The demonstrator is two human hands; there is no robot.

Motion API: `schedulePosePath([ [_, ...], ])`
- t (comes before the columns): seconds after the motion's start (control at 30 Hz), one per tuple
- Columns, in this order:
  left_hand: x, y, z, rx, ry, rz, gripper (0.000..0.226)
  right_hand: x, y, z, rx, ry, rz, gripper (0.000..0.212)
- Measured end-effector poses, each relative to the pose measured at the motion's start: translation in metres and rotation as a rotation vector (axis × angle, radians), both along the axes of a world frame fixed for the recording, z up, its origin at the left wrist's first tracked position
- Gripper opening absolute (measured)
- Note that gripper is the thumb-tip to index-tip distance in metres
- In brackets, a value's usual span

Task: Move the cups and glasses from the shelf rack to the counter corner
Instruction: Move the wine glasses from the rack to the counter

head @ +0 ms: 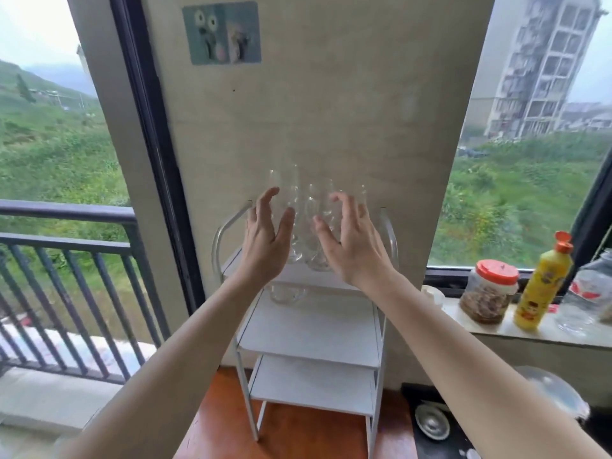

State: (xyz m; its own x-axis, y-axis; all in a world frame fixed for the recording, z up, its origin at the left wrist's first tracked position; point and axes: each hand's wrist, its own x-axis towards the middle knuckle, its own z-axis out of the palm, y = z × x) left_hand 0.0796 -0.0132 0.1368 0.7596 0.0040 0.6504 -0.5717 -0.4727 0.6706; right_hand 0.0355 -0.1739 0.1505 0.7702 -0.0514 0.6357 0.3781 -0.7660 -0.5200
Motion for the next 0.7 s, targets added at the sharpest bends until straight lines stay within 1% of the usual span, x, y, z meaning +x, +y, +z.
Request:
schedulePosePath([
  [0.07,0.002,0.0,0.0,-0.045,0.008,-0.033,0.043,0.0,0.002,-0.001,0.021,-0.038,0.013,0.041],
  [0.17,0.002,-0.003,0.001,-0.099,0.009,-0.04,0.041,0.0,0.004,-0.002,0.061,-0.061,0.048,0.041],
  [0.27,-0.003,-0.004,0.003,-0.183,0.002,-0.086,0.036,-0.002,0.004,-0.004,0.143,-0.049,0.076,0.036],
  [0.37,-0.019,-0.003,0.012,-0.279,0.009,-0.148,0.032,-0.008,0.001,-0.001,0.208,-0.1,0.079,0.036],
  [0.47,-0.039,-0.002,0.027,-0.321,-0.047,-0.159,0.03,-0.02,-0.002,0.013,0.276,-0.198,0.088,0.04],
  [0.57,-0.059,-0.009,0.046,-0.355,-0.106,-0.171,0.029,-0.04,-0.006,0.033,0.375,-0.301,0.108,0.032],
  [0.7,-0.082,-0.036,0.065,-0.425,-0.174,-0.274,0.032,-0.072,-0.026,0.051,0.488,-0.343,0.142,0.03],
])
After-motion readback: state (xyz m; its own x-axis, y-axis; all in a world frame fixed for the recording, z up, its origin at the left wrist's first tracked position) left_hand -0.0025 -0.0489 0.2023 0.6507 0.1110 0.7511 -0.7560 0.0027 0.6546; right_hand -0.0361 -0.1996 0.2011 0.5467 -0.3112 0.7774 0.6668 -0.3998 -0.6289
